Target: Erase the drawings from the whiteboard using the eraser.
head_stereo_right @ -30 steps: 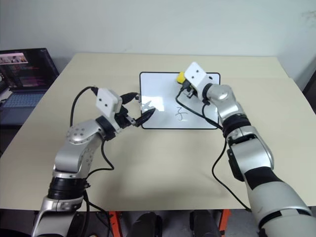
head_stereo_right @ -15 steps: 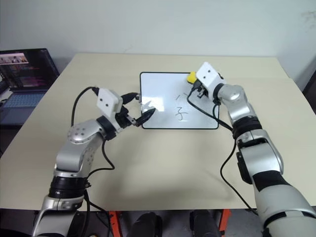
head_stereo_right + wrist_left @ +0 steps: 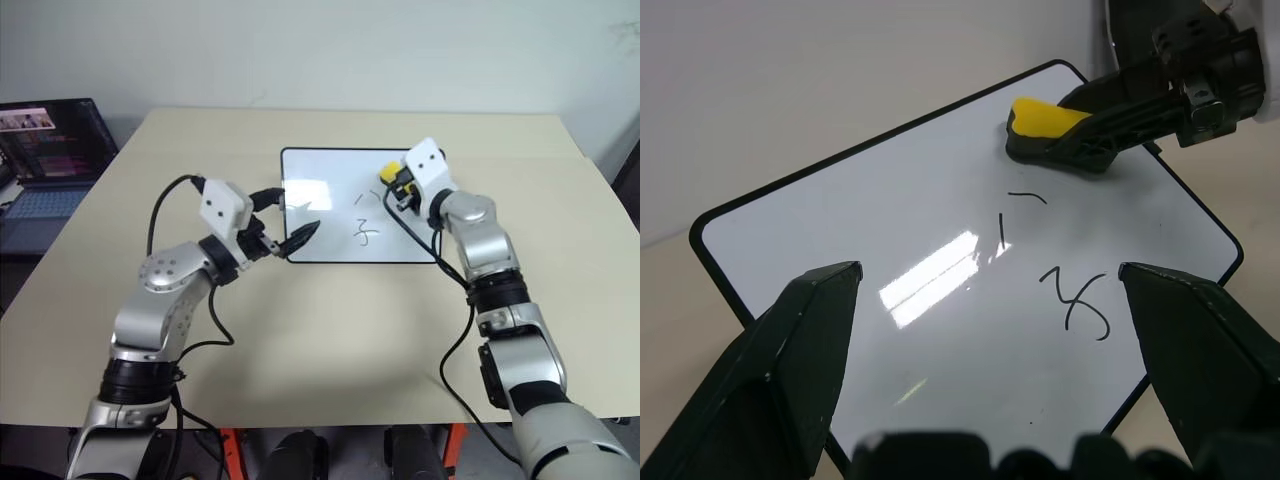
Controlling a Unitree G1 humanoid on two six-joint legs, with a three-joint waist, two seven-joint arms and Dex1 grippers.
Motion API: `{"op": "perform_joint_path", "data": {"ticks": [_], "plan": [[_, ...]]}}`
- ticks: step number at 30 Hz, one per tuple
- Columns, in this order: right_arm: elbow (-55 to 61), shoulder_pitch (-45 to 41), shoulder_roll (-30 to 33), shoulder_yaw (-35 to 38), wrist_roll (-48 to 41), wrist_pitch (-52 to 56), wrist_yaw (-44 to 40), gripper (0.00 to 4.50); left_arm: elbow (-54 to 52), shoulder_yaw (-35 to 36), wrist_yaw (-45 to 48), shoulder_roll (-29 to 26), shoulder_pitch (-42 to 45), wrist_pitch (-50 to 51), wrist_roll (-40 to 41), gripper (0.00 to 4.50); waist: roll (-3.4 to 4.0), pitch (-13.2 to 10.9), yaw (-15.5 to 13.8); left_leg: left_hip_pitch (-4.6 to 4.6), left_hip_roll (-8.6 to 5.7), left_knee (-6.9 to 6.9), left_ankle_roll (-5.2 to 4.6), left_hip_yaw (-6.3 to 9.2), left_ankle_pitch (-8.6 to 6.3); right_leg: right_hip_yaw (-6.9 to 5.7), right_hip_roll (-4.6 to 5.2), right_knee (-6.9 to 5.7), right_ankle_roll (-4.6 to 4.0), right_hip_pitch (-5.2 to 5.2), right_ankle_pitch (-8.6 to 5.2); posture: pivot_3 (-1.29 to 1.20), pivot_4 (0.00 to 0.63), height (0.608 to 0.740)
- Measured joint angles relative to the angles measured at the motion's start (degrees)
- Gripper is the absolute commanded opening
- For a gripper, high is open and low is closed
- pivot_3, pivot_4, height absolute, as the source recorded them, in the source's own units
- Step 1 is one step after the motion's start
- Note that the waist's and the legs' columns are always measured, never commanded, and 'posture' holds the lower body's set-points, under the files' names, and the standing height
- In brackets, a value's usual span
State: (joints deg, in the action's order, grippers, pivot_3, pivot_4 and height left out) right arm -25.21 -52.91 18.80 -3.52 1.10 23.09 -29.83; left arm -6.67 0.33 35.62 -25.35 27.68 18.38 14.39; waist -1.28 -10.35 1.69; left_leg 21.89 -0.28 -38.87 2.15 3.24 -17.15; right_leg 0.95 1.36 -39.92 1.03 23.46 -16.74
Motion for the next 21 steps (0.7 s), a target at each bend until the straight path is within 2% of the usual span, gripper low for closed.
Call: {"op": "perform_joint_path", "data": {"ticks": [8, 21], "plan": [[10.18, 4.21, -1.36, 2.40, -2.31, 10.42, 5.02, 1.19, -0.66, -0.13, 0.04, 0.88, -0.56, 0.40, 0.47, 4.50, 0.00, 0.00, 0.01, 0.01, 0.00, 0.02, -0.01, -0.02, 0.00, 0.01, 0.00, 0.02, 0.00, 0.01, 0.00, 0.00, 0.150, 0.740], [17.18, 5.90, -1.62, 3.02, -4.71, 15.86, 8.64, 1.19, -1.23, -0.09, -0.76, 0.98, -1.76, 0.99, 0.46, 4.50, 0.00, 0.00, 0.07, 0.01, -0.01, 0.03, -0.01, -0.02, -0.01, 0.02, -0.01, 0.03, 0.00, 0.02, 0.00, 0.00, 0.150, 0.740]]}}
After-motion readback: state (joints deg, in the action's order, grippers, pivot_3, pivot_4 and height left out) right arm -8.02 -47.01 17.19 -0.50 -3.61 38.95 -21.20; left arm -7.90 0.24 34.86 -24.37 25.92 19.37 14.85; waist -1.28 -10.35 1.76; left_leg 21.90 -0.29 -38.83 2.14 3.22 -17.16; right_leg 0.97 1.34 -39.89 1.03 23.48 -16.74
